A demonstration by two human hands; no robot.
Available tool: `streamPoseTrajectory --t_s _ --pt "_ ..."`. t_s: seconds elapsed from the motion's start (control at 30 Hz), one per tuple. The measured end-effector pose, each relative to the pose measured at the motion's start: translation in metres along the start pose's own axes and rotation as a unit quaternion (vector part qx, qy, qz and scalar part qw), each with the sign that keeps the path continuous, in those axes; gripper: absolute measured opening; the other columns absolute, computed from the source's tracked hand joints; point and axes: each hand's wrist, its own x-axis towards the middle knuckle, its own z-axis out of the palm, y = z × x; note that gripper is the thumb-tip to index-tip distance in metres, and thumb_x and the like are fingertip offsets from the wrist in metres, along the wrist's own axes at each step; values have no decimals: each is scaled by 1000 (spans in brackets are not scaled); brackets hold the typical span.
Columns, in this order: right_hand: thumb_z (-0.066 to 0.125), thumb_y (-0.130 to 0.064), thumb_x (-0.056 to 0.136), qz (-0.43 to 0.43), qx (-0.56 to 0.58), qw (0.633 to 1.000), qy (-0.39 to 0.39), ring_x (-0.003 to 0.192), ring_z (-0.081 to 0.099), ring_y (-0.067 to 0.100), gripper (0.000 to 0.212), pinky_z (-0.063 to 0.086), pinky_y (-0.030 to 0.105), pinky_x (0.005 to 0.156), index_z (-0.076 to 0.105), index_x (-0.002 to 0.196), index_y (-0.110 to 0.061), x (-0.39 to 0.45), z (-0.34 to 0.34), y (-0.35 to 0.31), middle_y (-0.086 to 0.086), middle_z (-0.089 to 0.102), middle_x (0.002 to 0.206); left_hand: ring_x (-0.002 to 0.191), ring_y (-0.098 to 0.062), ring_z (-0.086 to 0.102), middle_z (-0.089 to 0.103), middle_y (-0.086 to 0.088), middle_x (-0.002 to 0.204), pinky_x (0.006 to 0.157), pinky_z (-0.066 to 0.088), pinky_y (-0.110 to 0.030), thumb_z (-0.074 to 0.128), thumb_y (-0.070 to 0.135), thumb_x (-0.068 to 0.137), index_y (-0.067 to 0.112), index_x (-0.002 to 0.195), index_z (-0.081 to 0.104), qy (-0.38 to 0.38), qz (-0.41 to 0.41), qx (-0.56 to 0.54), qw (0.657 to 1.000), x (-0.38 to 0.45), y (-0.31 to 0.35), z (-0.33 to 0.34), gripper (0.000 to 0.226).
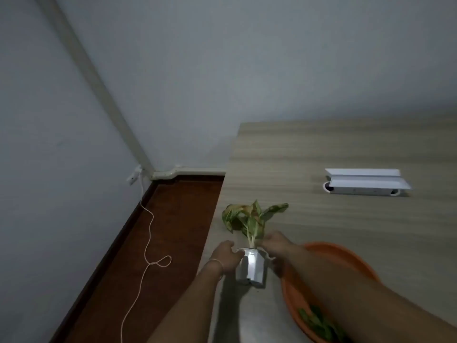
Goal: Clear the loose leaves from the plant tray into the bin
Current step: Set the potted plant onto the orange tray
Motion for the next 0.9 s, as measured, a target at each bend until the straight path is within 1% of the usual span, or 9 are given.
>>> streamPoseTrajectory --t_s 0.07,0.13,0.23,0.37,0.43,0.57,0.7,0.83,0.9 --pt "66 -29 81 14 -24 999 29 60 63 14 21 44 21 50 62 79 -8 6 12 3 5 65 73 131 -29 50 46 -19 147 108 41 -35 64 37 87 4 143 38 4 -13 -9 1000 2 -5 1 70" --pt "69 -36 78 36 -40 998 36 86 66 21 44 51 27 66 59 109 -7 8 21 12 7 64 95 130 -30 50 47 -20 147 108 42 -36 62 38 87 3 144 36 -7 -31 -21 999 1 -7 3 72" --pt "74 -40 76 77 19 996 35 94 64 26 72 57 35 75 49 132 -2 11 26 20 10 59 108 121 -29 57 56 -17 138 99 44 -29 60 39 88 4 139 44 -16 -40 -43 998 1 -9 5 64" --pt "75 -47 78 74 -1 997 8 89 69 23 68 51 26 54 56 123 -1 13 27 28 15 68 109 91 -22 68 72 -10 105 76 57 -32 59 39 81 11 113 67 -49 -34 -79 995 0 -12 9 43" --pt "75 -42 80 70 3 997 11 91 69 24 62 54 28 59 57 122 -1 17 30 32 16 68 112 87 -20 70 74 -9 99 78 60 -34 61 36 80 12 106 71 -70 -36 -100 992 1 -18 12 37" --pt "75 -27 85 79 56 995 10 96 70 28 48 60 41 85 61 120 2 22 33 39 18 70 112 90 -20 72 77 -10 102 86 59 -37 67 31 83 9 112 72 -83 -39 -149 985 8 -26 13 37" --pt "73 -16 88 42 113 992 26 84 73 24 35 61 41 83 68 114 8 18 35 48 12 74 88 91 -21 72 76 -9 103 85 60 -38 68 31 83 11 114 70 -78 -46 -162 983 4 -25 14 38" --pt "75 -18 86 45 127 990 30 92 73 31 36 60 46 86 69 112 7 13 35 58 21 75 103 94 -20 70 75 -7 105 81 60 -33 67 31 83 13 117 68 -76 -29 -177 981 -7 -27 23 38" --pt "76 -21 85 43 130 990 38 92 73 32 36 62 47 81 68 111 2 10 33 59 21 74 105 94 -21 70 75 -7 105 79 61 -33 68 31 82 14 115 69 -66 -18 -177 982 -11 -24 26 37"
